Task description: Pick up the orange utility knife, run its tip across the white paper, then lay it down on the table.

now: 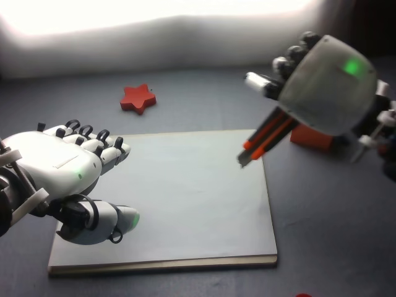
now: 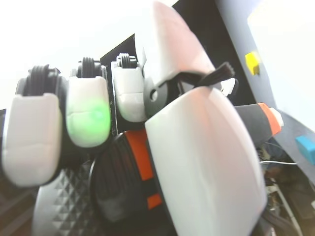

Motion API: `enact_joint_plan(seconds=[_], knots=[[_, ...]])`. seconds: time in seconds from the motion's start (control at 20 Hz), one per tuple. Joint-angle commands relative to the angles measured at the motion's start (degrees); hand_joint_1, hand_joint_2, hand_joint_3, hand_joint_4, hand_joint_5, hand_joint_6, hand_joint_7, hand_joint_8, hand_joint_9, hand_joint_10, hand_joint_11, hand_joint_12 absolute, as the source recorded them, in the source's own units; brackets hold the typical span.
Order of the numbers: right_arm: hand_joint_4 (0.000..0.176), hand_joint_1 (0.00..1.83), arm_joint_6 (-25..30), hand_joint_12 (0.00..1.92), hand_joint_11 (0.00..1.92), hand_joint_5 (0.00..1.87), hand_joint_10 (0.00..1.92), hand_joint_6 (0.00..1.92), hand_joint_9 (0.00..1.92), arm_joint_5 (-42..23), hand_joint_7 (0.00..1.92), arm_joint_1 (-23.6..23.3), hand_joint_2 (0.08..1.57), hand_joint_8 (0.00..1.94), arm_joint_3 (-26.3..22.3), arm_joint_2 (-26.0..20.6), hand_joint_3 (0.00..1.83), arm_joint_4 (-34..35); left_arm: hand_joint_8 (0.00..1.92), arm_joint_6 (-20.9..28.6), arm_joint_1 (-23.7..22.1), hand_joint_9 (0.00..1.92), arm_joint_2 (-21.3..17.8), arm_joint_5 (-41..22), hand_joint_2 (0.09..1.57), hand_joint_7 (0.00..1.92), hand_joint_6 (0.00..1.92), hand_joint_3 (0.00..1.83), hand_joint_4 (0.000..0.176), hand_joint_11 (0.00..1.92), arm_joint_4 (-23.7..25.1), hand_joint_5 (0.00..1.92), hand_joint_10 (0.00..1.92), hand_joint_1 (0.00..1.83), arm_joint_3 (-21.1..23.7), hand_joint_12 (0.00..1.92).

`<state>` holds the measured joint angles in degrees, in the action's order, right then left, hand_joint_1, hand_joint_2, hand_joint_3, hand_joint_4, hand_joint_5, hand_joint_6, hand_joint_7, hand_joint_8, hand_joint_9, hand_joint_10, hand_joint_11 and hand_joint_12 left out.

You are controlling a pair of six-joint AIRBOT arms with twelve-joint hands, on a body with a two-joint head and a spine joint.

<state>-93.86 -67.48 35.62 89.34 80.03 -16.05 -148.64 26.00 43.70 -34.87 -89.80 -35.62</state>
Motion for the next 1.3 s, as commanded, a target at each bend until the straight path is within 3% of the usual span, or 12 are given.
enact_joint_plan(seconds=[0.0,0.15,0.4,0.65,1.25], knots=[[0.176,0.24,-2.61,1.92,1.69,1.43,1.92,1.92,1.62,-6.46,1.56,-1.39,1.57,1.94,0.45,0.13,0.02,1.13,0.01,-0.08,-0.4,0.06,-0.28,-1.6,1.29,0.05,0.0,0.0,0.015,0.0,2.57,0.0,0.0,0.0,0.17,0.41],[0.176,0.35,-6.06,1.92,1.69,1.4,1.92,1.92,1.62,-5.89,1.55,-3.9,1.57,1.94,1.81,2.31,0.02,-5.21,0.01,-0.08,-0.37,0.06,-0.28,-1.6,1.29,0.06,0.0,0.0,0.014,0.0,2.57,0.0,0.0,0.0,0.08,0.39],[0.176,0.33,-7.45,1.92,1.67,1.38,1.92,1.92,1.6,-5.71,1.52,-5.66,1.57,1.94,3.4,4.51,0.04,-14.48,0.01,-0.21,-0.31,0.05,-0.28,-1.6,1.29,0.06,0.0,0.0,0.017,0.0,2.58,0.0,0.01,0.0,-0.02,0.35],[0.176,0.33,-7.26,1.92,1.67,1.36,1.92,1.92,1.6,-11.69,1.53,-6.7,1.57,1.94,13.65,11.31,0.02,-23.73,0.0,-0.43,-0.6,0.06,-0.28,-1.6,1.29,0.05,0.0,0.0,0.017,0.0,2.58,0.0,0.0,0.0,0.0,0.39],[0.176,0.29,-5.0,1.92,1.68,1.36,1.92,1.92,1.61,-17.19,1.53,-8.03,1.57,1.94,24.53,21.72,0.02,-32.36,0.0,-0.93,-0.8,0.07,-0.28,-1.6,1.29,0.05,0.0,0.0,0.016,0.0,2.58,0.0,0.0,0.0,-0.29,0.41]])
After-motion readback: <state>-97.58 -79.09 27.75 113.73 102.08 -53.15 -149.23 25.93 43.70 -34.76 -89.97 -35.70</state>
